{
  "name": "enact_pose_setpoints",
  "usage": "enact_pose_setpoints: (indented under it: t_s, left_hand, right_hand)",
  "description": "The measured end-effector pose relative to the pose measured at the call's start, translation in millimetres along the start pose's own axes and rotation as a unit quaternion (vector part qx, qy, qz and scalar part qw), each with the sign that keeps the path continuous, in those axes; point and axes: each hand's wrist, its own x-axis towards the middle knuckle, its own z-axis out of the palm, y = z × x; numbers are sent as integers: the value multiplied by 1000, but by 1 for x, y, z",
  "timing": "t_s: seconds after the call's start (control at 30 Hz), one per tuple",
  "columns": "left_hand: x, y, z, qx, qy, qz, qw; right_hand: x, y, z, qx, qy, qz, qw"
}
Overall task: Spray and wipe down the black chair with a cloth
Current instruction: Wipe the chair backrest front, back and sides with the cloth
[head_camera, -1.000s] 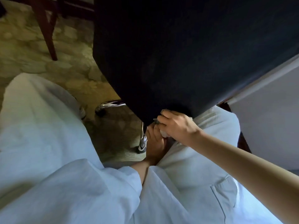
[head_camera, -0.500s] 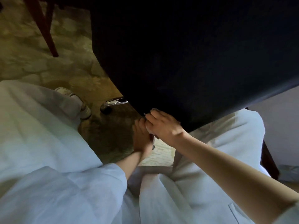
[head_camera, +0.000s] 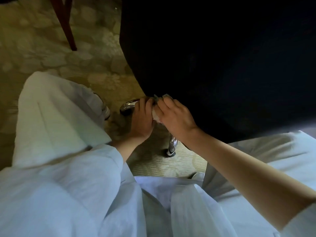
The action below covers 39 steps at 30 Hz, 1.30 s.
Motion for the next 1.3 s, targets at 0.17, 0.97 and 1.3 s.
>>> enact_pose_setpoints:
  t_s: [0.17,0.97,1.3]
  left_hand:
    - [-11,20,-7,36,-34,59,997]
    - [48,223,-101,211,157,419,869]
    - [77,293,-175,274,237,446,818]
  right_hand:
    - [-31,6,-5,14,8,14,1000]
    - [-180,172,-115,-103,257,121,953]
    - [-176,223,-186,-143,329,169,918]
